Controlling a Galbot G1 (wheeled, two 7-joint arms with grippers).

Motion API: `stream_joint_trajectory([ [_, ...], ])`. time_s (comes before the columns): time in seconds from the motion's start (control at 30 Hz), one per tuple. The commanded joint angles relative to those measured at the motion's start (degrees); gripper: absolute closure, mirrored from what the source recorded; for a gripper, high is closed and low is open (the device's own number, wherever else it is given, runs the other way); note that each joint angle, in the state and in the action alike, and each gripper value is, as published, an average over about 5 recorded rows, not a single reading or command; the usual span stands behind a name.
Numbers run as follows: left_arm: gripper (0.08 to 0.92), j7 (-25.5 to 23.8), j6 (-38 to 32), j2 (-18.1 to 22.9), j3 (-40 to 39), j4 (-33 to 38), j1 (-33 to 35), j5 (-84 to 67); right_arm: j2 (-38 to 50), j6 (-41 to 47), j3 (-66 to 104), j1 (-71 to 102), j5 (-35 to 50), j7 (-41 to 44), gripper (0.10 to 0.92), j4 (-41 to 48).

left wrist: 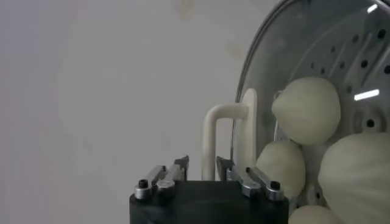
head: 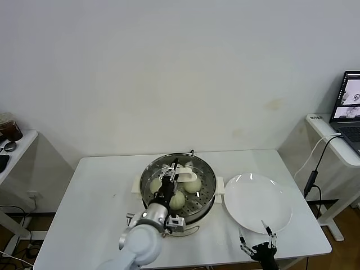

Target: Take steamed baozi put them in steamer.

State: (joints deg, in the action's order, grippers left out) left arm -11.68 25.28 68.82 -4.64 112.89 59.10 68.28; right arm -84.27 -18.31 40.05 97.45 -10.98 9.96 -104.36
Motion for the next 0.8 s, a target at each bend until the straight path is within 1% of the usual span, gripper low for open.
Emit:
stream_joint_trajectory([
  [0.03,0.457,11.63,-4.39,0.31,8.04,10.17,13.68,-27.21,-0.02,0.15,-0.17,0.01,0.08,0.0,0.203,-0.33],
  [0.1,0.405,14.64,-9.53,0.56,11.52,12.06,18.69,-35.8,-0.03,0.16,-0.23,0.04,0.08,0.02,0.203,-0.34],
  [0.23,0.284,15.95,-23.96,1.05,19.52,14.35,28.61,-50.61,0.08,0.1,-0.52,0.17,0.24,0.05,0.203,-0.21],
  [0.33,0.212,17.59,-29.13,0.97,24.0,17.27,35.34,-58.27,0.34,-0.03,-0.84,0.43,0.5,0.11,0.203,-0.29],
  [0.43,0.182,19.56,-32.01,1.86,27.94,19.75,42.83,-63.15,0.82,-0.18,-1.15,0.9,1.55,0.3,0.203,-0.68],
  [0.57,0.177,22.21,-34.28,4.29,32.3,19.78,52.02,-70.44,2.01,-0.01,-2.22,1.9,4.99,1.17,0.203,-1.99],
  [0.67,0.177,24.95,-35.41,6.02,33.84,17.25,54.77,-74.61,2.83,0.49,-3.28,2.78,7.36,1.82,0.203,-3.24],
  [0.73,0.177,26.35,-35.48,6.97,33.94,14.86,55.07,-76.56,3.23,0.83,-3.92,3.07,8.01,2.05,0.203,-3.58],
  [0.8,0.177,26.42,-35.59,7.93,33.77,12.08,54.56,-77.76,3.51,1.07,-4.47,3.09,8.2,2.14,0.203,-3.51],
])
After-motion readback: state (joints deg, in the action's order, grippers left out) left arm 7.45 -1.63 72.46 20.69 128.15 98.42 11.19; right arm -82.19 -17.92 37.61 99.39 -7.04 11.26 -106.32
